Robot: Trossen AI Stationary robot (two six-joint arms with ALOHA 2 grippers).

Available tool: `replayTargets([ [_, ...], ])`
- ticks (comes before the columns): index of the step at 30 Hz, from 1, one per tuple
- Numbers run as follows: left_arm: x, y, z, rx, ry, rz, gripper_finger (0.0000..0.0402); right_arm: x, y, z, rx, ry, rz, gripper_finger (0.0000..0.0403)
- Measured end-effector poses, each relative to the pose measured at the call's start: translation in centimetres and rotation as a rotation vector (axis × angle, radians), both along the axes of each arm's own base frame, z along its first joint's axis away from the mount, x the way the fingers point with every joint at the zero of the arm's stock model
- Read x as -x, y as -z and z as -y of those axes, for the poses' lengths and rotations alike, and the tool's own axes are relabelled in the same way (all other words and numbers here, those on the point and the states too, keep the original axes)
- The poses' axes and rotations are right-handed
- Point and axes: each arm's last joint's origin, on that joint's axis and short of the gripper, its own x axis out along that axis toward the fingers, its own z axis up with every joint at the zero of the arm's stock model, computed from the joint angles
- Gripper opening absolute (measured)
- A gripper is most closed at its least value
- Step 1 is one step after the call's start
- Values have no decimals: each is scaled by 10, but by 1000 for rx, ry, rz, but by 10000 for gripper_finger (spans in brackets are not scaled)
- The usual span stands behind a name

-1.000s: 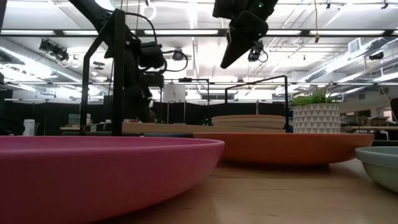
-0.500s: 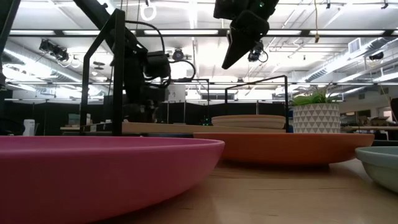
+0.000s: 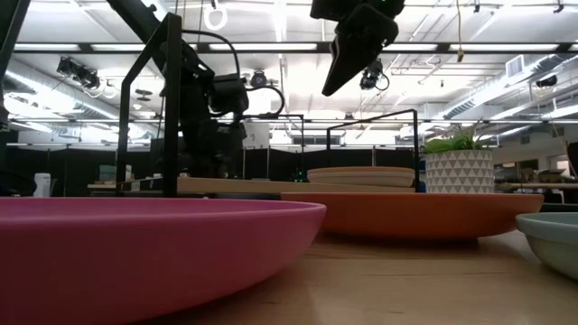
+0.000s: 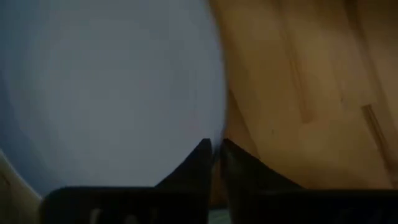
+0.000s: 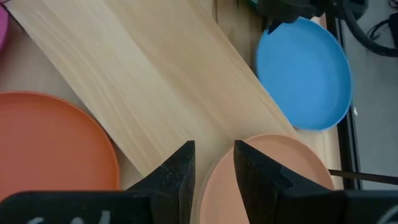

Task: Place and stack plates onto a shelf
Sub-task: Put the blue plate on the shelf

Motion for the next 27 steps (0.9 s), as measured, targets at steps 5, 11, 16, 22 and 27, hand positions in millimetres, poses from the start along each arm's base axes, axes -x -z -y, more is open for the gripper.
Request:
replayTargets([
  [5,-1,0,1,-53,6,-30,11,2,1,-4,0,-5,-19,116],
  [11,0,-4,6,-53,12,-41,9,8,1,-5,33,33,-58,116],
  [16,1,-29,14,-60,11,-25,8,21,-14,-8,41,56,-19,116],
  [22,-3,-91,30,71,-142,63,8,39,-39,-10,14,77,73,116],
  [27,-11,-129,56,280,-442,127,8,49,-51,-9,14,99,120,116],
])
